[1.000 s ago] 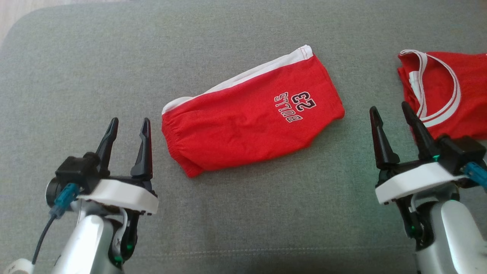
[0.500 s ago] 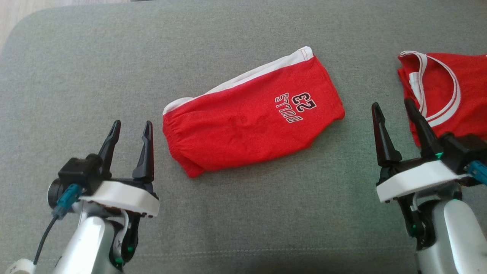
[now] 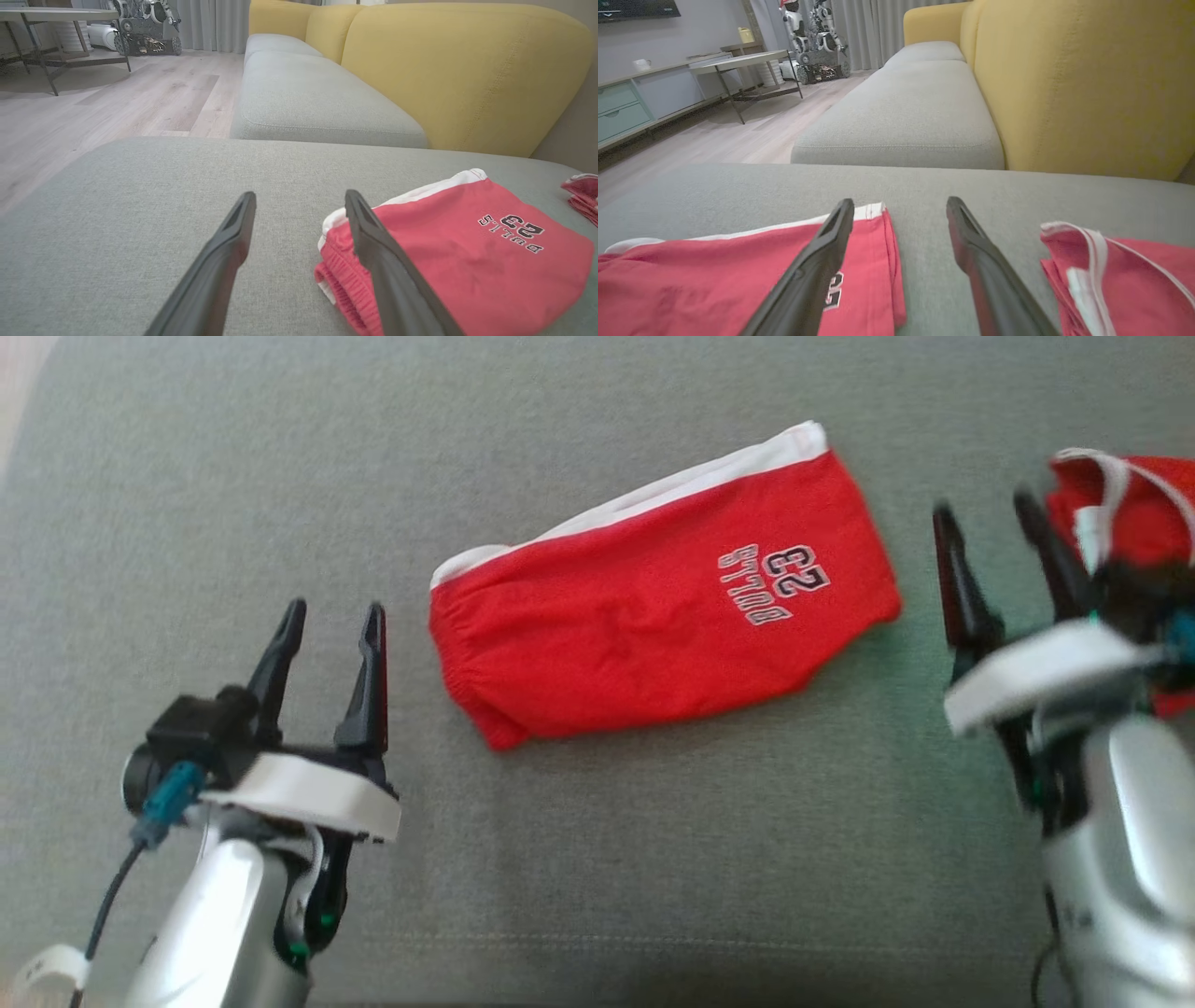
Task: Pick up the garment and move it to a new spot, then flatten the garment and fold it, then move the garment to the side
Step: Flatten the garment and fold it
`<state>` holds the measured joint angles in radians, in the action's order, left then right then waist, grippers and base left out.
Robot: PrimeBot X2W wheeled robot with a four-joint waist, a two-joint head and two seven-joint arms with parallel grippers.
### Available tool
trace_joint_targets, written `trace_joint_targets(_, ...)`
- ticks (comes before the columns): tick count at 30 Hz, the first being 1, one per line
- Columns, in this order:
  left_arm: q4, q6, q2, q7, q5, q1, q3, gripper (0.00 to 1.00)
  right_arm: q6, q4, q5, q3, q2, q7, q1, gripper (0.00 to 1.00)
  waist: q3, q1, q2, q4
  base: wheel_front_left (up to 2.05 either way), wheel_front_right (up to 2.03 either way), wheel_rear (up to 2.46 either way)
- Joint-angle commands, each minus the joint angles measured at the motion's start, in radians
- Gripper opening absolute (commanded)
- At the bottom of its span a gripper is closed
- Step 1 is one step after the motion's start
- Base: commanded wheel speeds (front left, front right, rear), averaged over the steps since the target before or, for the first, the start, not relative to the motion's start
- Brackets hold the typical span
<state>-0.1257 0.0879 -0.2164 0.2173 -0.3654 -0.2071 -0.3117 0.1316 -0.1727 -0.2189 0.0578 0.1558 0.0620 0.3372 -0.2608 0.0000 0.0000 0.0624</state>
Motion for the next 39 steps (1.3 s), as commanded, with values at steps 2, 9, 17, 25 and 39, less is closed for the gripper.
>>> trace_joint_targets(2,0.035,0.000,-0.016,0.011,-0.006,-0.049,0.033,1.00,-0.001,-0.013,-0.001,0.037,0.011,0.004,0.072,1.00,-0.029,0.0000,0.0000,0.027,0.00,0.00,0.00)
trace_joint_targets(9,0.013,-0.013,-0.005,0.025,-0.004,-0.081,0.025,1.00,-0.001,-0.298,0.011,0.092,0.021,-0.012,0.218,1.00,-0.067,0.0000,0.0000,0.057,0.00,0.00,0.00)
trace_joint_targets(17,0.001,-0.016,0.001,0.034,-0.007,-0.089,0.029,1.00,-0.001,-0.556,-0.012,0.092,-0.019,-0.020,0.281,1.00,-0.077,0.0000,0.0000,0.057,0.00,0.00,0.00)
trace_joint_targets(25,0.005,-0.009,-0.004,0.038,-0.005,-0.081,0.034,1.00,-0.001,-0.618,-0.089,0.160,-0.045,-0.055,0.270,0.00,-0.063,0.0000,0.0000,0.035,0.00,0.00,0.00)
trace_joint_targets(39,0.032,0.009,-0.031,0.022,-0.011,-0.022,0.035,1.00,-0.001,-0.418,-0.120,0.057,-0.086,-0.171,-0.032,0.00,0.003,0.0000,0.0000,-0.035,0.00,0.00,0.00)
